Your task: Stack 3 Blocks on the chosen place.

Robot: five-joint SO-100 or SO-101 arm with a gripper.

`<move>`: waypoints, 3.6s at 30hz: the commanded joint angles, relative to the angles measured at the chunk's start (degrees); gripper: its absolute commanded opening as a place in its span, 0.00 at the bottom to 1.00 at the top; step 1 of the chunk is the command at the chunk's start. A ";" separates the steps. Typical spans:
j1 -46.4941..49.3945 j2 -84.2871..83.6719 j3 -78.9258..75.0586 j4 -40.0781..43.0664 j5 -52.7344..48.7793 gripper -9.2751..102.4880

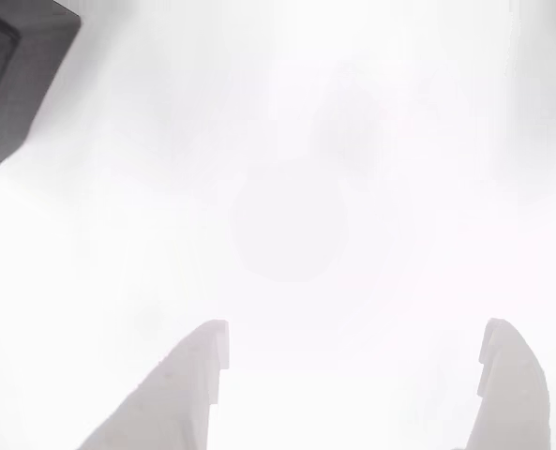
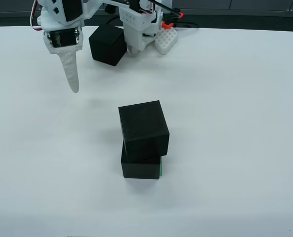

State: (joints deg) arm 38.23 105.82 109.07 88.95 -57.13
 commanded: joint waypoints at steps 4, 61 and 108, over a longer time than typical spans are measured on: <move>-0.70 0.44 2.64 1.14 -0.97 0.37; 5.62 27.95 21.18 -5.80 8.70 0.42; 13.01 42.01 18.98 -38.14 5.98 0.41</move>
State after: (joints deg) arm 50.80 147.39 132.10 52.03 -52.03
